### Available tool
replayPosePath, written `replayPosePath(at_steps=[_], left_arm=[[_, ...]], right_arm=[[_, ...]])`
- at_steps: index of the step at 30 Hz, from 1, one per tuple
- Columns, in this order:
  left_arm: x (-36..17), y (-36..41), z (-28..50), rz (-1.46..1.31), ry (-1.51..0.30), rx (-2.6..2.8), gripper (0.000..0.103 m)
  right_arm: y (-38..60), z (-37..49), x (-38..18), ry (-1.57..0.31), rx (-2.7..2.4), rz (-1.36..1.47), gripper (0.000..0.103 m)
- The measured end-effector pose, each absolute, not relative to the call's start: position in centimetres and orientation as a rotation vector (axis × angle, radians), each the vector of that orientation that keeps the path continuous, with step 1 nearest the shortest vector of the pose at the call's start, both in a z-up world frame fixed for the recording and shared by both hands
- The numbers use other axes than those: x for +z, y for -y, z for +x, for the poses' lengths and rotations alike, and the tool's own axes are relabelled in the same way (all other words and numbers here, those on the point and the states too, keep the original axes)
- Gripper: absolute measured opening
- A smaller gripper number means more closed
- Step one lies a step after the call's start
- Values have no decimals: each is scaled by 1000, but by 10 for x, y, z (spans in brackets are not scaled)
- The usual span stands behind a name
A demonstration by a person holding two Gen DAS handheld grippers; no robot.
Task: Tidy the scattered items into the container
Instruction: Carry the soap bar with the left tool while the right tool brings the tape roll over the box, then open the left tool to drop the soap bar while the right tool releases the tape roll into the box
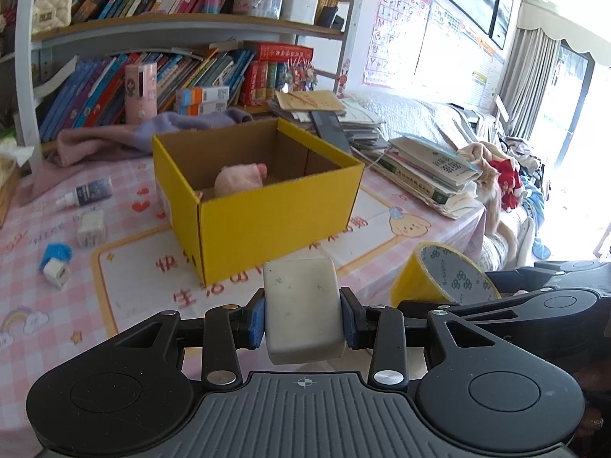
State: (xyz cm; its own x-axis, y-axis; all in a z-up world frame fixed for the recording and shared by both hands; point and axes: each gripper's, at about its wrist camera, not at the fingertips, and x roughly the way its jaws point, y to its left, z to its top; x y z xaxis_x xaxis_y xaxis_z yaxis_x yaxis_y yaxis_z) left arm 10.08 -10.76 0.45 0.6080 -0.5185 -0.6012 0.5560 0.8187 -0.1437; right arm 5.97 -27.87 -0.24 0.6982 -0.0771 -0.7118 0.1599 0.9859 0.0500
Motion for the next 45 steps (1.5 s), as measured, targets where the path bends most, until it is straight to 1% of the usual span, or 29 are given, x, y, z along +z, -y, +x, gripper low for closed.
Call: replayPosePath(at_steps=[12,18,23,31,36,40,45], left_arm=[[28,137,150,105,-555,-615,37],[38,148,182,88,-532,-550,37],[42,160,204,85,-529,-477,37],[38,178,235,89,-550,-357,37],[29,184,254,90,-598,-300,37],[19,187,272,120,-644,-271,37],[3,192,293,182,-709,-247,37]], right_arm=[[301,117,20,-673,-83,2,85],[317,158,40,-609,-15,-67,84],[332,194,45,-588,54,-113,84],[352,247,41,-576,176,-151,85],[354,278,32,-582,260,-198,85],[350,303,20,-585,313,-291,85],[338,330,0,-580,388,-498,85]])
